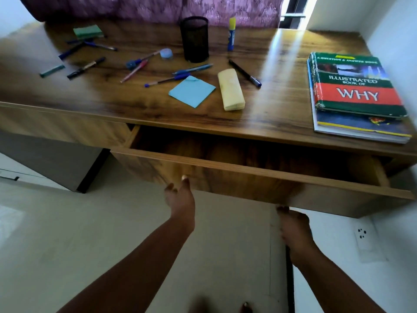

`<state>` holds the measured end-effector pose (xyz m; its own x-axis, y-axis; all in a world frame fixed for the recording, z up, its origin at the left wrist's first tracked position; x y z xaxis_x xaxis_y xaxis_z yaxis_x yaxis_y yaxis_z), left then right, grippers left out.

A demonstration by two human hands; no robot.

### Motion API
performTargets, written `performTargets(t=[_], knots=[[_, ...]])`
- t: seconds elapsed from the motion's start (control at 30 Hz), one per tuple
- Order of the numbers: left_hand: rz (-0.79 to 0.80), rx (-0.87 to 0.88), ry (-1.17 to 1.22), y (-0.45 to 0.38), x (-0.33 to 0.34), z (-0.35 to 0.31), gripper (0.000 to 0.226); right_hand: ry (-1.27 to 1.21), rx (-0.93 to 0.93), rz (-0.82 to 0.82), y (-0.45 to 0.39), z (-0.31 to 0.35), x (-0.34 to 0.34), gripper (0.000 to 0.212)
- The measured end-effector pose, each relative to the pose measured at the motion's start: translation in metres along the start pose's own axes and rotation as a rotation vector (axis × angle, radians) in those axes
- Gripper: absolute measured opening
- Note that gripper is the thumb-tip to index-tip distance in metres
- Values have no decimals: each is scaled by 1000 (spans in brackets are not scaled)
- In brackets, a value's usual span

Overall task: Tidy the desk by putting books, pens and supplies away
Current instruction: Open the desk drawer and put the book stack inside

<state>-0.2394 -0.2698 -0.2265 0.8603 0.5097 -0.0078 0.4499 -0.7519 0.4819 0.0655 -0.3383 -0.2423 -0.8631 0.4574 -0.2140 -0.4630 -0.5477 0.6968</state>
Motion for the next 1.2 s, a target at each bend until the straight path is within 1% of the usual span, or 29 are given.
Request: performTargets(t=[0.03, 0.07, 0.1, 0.13, 0.17, 0.2, 0.23, 0.27, 0.33, 0.37, 0.47, 0.6, 0.87, 1.03, 1.2], knots=[[27, 197, -136, 12, -5, -23, 62, 192, -221, -62, 19, 25, -9, 36], [70, 443, -272, 27, -6, -47, 63, 327, -464, -99, 45, 52, -13, 24], [129, 700, -398, 47, -2, -70, 62, 428, -721, -153, 73, 78, -15, 18], [193, 938, -545, 64, 6, -87, 61, 528, -950, -226, 100, 101, -16, 22], [245, 1147, -718, 78, 17, -95, 62, 643, -1111, -312, 115, 116, -14, 29], [283, 1310, -896, 86, 31, -97, 66, 762, -1207, -372, 118, 125, -10, 37], [317, 1414, -1060, 88, 44, -94, 71, 882, -1226, -402, 113, 132, -4, 45], [350, 1467, -1191, 85, 55, -90, 75, 992, -1182, -397, 103, 133, 1, 52], [399, 1490, -1362, 79, 70, -83, 79, 1165, -1079, -351, 84, 126, 10, 64], [420, 1483, -1415, 76, 75, -80, 81, 1230, -1059, -342, 77, 120, 12, 68], [468, 1424, -1500, 70, 82, -78, 81, 1305, -1074, -359, 72, 111, 14, 67], [483, 1453, -1466, 79, 75, -83, 75, 1258, -1098, -406, 82, 108, 11, 63], [514, 1508, -1429, 103, 46, -72, 70, 1229, -1143, -391, 106, 75, 1, 64], [609, 1493, -1417, 114, 24, -58, 68, 1207, -1166, -392, 121, 49, -4, 66], [706, 1586, -1324, 130, 6, -56, 59, 1140, -1238, -399, 140, 26, -12, 68]])
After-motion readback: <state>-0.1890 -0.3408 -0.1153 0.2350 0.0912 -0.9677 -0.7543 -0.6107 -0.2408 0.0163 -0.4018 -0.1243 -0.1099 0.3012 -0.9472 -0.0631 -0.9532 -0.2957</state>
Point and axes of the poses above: each hand's wrist, its own y-axis away from the middle knuckle, its own x-axis out of the palm, z = x × y, the point moved 9 cm from there along -y, towards the middle knuckle, and after that the axes turned 7 degrees about x, right-handed, at the moved point
